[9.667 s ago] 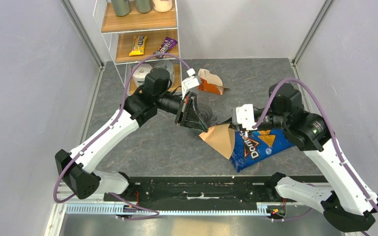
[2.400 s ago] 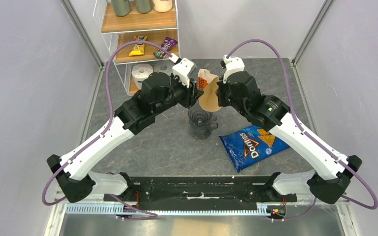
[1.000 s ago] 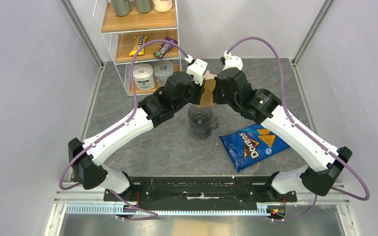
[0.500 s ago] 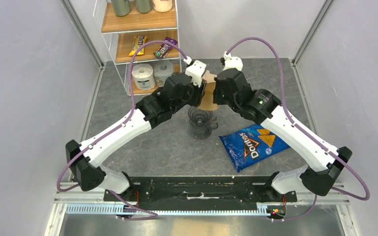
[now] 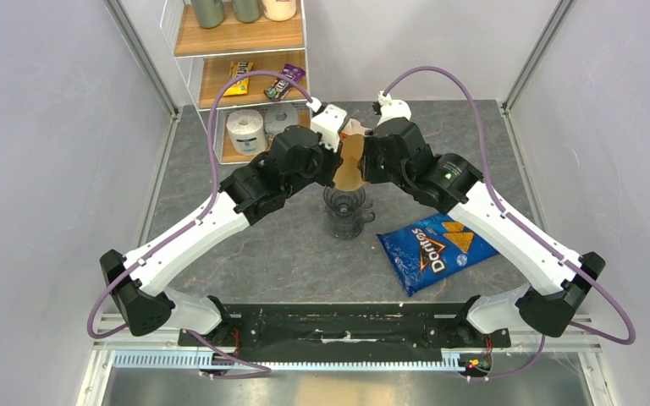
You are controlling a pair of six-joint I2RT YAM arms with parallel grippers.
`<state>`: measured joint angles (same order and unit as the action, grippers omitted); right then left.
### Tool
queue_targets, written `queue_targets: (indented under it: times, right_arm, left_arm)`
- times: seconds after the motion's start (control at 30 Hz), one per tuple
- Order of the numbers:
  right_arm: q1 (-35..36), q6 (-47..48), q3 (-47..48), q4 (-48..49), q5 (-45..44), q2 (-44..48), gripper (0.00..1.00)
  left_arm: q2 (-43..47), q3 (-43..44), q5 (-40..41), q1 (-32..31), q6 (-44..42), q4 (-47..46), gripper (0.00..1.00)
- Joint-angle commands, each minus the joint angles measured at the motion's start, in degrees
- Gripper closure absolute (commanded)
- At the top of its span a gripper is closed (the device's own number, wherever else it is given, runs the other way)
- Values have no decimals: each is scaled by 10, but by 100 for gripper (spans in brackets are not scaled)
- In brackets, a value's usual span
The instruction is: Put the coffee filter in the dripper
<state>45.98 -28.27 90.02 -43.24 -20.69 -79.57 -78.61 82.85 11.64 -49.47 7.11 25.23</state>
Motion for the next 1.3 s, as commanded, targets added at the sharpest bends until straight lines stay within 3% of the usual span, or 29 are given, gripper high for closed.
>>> queue_targets:
  times: [0.0, 0.27, 0.43, 0.57, 0.8, 1.07, 1.27]
  right_arm:
    - [1, 25, 6, 33, 47, 22, 67]
    - [1, 126, 6, -10, 84, 64, 26]
    - [-1, 179, -12, -18, 147, 102, 13]
    - [-24, 203, -15, -33, 205, 114, 11]
    - [-144, 166, 35, -109, 322, 71, 6]
    - [-165, 169, 44, -121, 363, 49, 6]
    - [-169, 172, 55, -124, 371, 26, 6]
  left_arm:
    - [4, 17, -26, 5, 46, 31, 98]
    - [-18, 63, -107, 46, 85, 145, 98]
    - [-49, 98, -146, 60, 75, 200, 98]
    - [-74, 110, -159, 64, 73, 207, 98]
    - [-130, 138, -178, 89, 83, 230, 98]
    - [-176, 157, -191, 114, 89, 253, 98]
    - [-176, 121, -207, 124, 131, 256, 97]
